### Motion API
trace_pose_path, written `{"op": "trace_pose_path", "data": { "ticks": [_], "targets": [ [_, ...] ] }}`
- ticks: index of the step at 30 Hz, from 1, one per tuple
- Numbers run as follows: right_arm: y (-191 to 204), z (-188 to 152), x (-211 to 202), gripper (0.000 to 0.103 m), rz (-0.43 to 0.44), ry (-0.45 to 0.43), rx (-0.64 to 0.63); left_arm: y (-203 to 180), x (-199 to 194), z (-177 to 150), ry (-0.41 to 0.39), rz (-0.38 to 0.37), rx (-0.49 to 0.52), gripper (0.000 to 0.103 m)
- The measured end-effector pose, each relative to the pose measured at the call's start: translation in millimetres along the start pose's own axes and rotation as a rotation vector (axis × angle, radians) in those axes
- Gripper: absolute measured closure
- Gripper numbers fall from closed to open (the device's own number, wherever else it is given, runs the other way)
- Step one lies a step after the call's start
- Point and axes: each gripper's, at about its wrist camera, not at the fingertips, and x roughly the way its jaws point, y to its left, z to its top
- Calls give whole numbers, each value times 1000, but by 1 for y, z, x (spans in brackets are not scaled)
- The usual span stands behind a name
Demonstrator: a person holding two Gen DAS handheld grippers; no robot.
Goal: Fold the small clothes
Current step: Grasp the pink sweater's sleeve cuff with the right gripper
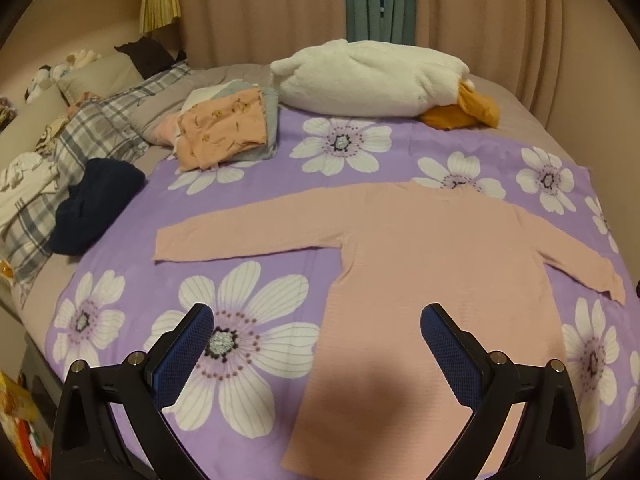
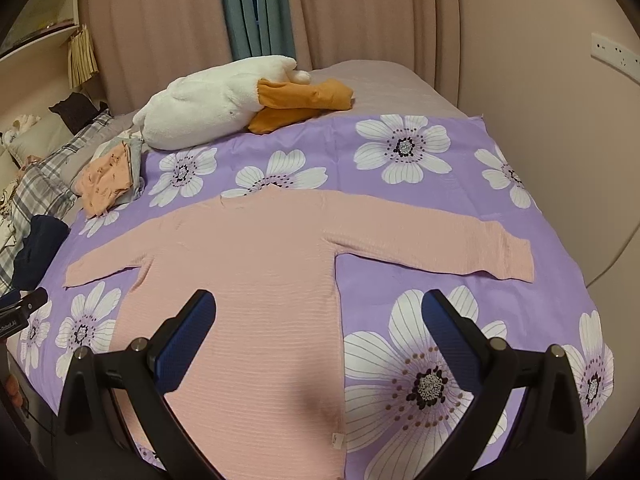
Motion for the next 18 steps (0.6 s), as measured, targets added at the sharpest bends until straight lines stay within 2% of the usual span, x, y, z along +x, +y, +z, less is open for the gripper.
{"op": "trace_pose_path", "data": {
  "ticks": [8,13,18],
  "targets": [
    [-29,-3,29,0,7,53,86,-11,29,2,56,-38,-10,1],
    [-99,-23,76,0,-18,143,285,-13,66,0,128,-86,-48,1],
    [-164,-42,114,1,-67,181,453,-17,104,-2,193,-170,-91,1]
  ]
}}
